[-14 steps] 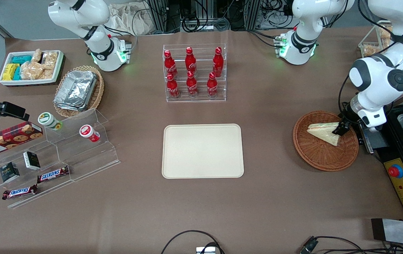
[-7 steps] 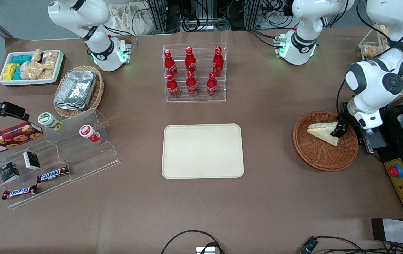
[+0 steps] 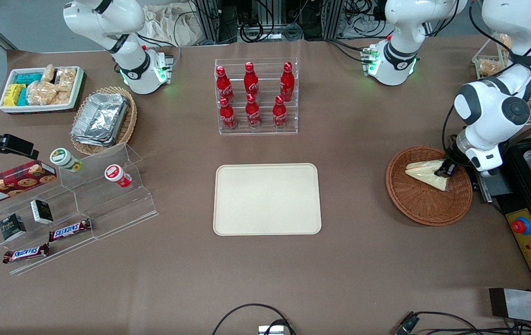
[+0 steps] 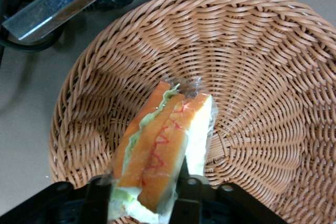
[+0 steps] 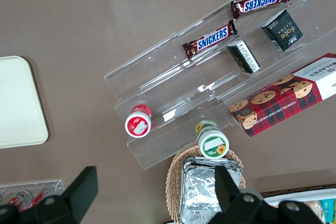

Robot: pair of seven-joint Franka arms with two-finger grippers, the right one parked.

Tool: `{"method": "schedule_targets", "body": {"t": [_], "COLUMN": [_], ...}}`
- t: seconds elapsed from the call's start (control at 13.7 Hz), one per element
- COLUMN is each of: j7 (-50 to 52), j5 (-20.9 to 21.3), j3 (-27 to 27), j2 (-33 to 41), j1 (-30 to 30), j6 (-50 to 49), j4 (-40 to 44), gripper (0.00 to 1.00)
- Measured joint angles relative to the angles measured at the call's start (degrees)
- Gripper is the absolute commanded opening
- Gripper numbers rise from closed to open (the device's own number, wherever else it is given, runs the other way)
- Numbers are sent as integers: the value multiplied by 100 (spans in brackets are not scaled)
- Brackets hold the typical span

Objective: Place sandwich from basket to tray
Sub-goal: 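Lower the open left gripper onto the sandwich and close on it, then lift the sandwich out of the basket with the left gripper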

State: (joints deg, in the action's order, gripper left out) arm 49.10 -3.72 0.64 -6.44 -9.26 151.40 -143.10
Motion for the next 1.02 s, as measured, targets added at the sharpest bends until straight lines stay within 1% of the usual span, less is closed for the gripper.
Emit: {"method": "schedule_targets", "body": {"t": [0.29,0.59,0.88,1.02], "j7": [-103,-718,-981,-1083], "j5": [14,16,27,108], "j3": [50,116,612,875], "j2": [128,622,1005,1097], "j1": [9,11,25,37], "j6": [-173,-791,-1192,-1386], "j4": [27,104,198,298], "gripper": [21,21,19,19]}}
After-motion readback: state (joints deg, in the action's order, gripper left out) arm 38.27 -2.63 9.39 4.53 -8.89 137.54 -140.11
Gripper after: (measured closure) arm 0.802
